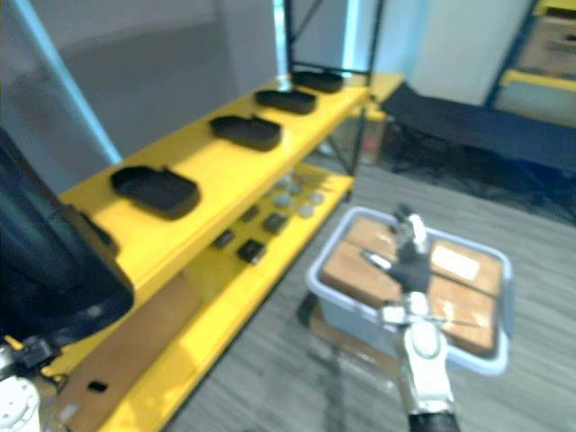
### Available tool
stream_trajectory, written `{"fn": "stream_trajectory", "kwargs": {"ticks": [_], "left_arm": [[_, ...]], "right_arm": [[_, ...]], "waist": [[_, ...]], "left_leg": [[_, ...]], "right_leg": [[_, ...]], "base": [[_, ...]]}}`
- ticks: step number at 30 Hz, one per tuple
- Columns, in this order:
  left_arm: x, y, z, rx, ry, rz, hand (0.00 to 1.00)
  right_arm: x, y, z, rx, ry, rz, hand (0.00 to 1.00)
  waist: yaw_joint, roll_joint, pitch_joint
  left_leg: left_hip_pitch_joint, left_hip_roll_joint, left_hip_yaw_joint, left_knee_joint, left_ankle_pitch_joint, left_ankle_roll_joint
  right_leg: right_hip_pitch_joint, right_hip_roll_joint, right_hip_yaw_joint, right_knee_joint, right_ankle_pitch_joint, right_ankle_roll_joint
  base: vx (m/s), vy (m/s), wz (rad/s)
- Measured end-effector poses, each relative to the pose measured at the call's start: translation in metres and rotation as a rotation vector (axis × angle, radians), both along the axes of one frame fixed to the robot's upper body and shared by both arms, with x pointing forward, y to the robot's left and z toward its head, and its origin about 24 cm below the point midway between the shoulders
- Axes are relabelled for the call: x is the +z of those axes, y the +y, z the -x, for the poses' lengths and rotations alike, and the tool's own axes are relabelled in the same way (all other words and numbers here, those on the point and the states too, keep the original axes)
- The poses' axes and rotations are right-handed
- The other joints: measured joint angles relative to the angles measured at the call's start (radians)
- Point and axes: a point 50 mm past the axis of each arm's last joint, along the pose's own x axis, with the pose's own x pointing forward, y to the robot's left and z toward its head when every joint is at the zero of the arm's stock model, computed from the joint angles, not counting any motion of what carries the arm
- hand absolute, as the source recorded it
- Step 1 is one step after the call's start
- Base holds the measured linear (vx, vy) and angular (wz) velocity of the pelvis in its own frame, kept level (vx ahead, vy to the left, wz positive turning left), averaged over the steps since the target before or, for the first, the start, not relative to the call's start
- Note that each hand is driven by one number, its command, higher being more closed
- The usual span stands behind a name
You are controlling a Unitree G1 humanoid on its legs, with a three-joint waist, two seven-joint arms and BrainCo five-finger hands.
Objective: Walk over and take plastic housings, then place them on the shelf
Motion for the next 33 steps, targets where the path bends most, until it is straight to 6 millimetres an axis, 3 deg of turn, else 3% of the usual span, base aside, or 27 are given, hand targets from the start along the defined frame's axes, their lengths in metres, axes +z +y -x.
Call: {"fn": "stream_trajectory", "kwargs": {"ticks": [5,10,13,14,17,19,22,23,27,30,33], "left_arm": [[0.000,0.010,0.032,0.036,0.035,-0.002,1.00],[-0.007,0.001,0.044,0.035,0.001,0.053,1.00],[0.002,-0.007,0.036,-0.055,-0.047,0.025,1.00],[0.004,-0.012,0.030,-0.108,-0.070,0.026,1.00],[0.002,-0.018,0.028,-0.146,-0.085,0.049,1.00],[-0.002,-0.021,0.026,-0.159,-0.085,0.071,1.00],[0.003,-0.028,0.017,-0.214,-0.110,0.059,1.00],[0.006,-0.031,0.009,-0.251,-0.133,0.051,1.00],[0.014,-0.042,-0.016,-0.354,-0.200,0.047,1.00],[0.013,-0.045,-0.018,-0.364,-0.195,0.054,1.00],[0.010,-0.044,-0.018,-0.344,-0.189,0.074,1.00]], "right_arm": [[0.012,0.013,-0.019,0.058,-0.033,0.021,0.00],[0.009,0.020,-0.024,0.100,-0.002,0.039,0.00],[0.003,0.019,-0.020,0.093,0.028,0.045,0.00],[-0.001,0.016,-0.018,0.067,0.048,0.070,0.00],[-0.003,0.020,-0.017,0.068,0.055,0.105,0.00],[-0.004,0.021,-0.017,0.074,0.058,0.104,0.00],[-0.008,0.012,-0.010,0.046,0.068,0.096,0.00],[-0.009,0.007,-0.006,0.025,0.071,0.085,0.00],[-0.012,-0.010,0.002,-0.030,0.074,0.063,0.00],[-0.009,-0.010,0.001,-0.001,0.060,0.064,0.00],[-0.010,-0.007,0.001,0.022,0.059,0.056,0.00]], "waist": [[0.077,0.000,0.003],[0.087,0.013,0.038],[0.050,-0.012,0.054],[0.050,-0.020,0.059],[0.073,-0.032,0.074],[0.070,-0.023,0.086],[0.037,-0.027,0.097],[0.012,-0.036,0.104],[-0.031,-0.047,0.110],[-0.033,-0.040,0.114],[-0.033,-0.013,0.132]], "left_leg": [[-0.013,-0.037,-0.054,0.026,-0.009,0.010],[-0.019,-0.038,-0.088,0.085,-0.042,0.015],[-0.069,-0.039,-0.097,0.101,-0.028,0.030],[-0.080,-0.038,-0.086,0.090,-0.003,0.013],[-0.064,-0.056,-0.082,0.062,0.022,0.019],[-0.065,-0.070,-0.081,0.058,0.026,0.024],[-0.067,-0.086,-0.104,0.021,0.034,0.037],[-0.068,-0.089,-0.122,0.008,0.044,0.037],[-0.072,-0.087,-0.166,-0.026,0.103,0.013],[-0.065,-0.077,-0.159,-0.019,0.105,0.015],[-0.047,-0.064,-0.159,-0.021,0.106,0.013]], "right_leg": [[0.046,-0.026,-0.050,0.001,-0.026,0.030],[0.095,-0.029,-0.100,0.047,-0.075,0.037],[0.136,-0.029,-0.214,0.057,-0.094,0.049],[0.140,-0.036,-0.240,0.069,-0.094,0.050],[0.134,-0.062,-0.240,0.091,-0.093,0.051],[0.130,-0.081,-0.230,0.107,-0.098,0.047],[0.111,-0.093,-0.107,0.146,-0.170,-0.012],[0.098,-0.093,-0.047,0.172,-0.207,-0.027],[0.080,-0.091,0.016,0.236,-0.235,-0.016],[0.087,-0.082,0.019,0.236,-0.241,-0.006],[0.104,-0.070,0.019,0.236,-0.249,0.004]], "base": [[0.00,0.060,0.38],[-0.01,0.023,0.23],[-0.02,-0.019,0.96],[0.01,0.013,1.04],[0.02,0.090,0.23],[-0.03,0.085,0.10],[-0.03,0.041,0.26],[0.00,-0.001,0.48],[0.03,-0.074,0.53],[0.01,-0.065,0.02],[-0.03,-0.047,-0.02]]}}
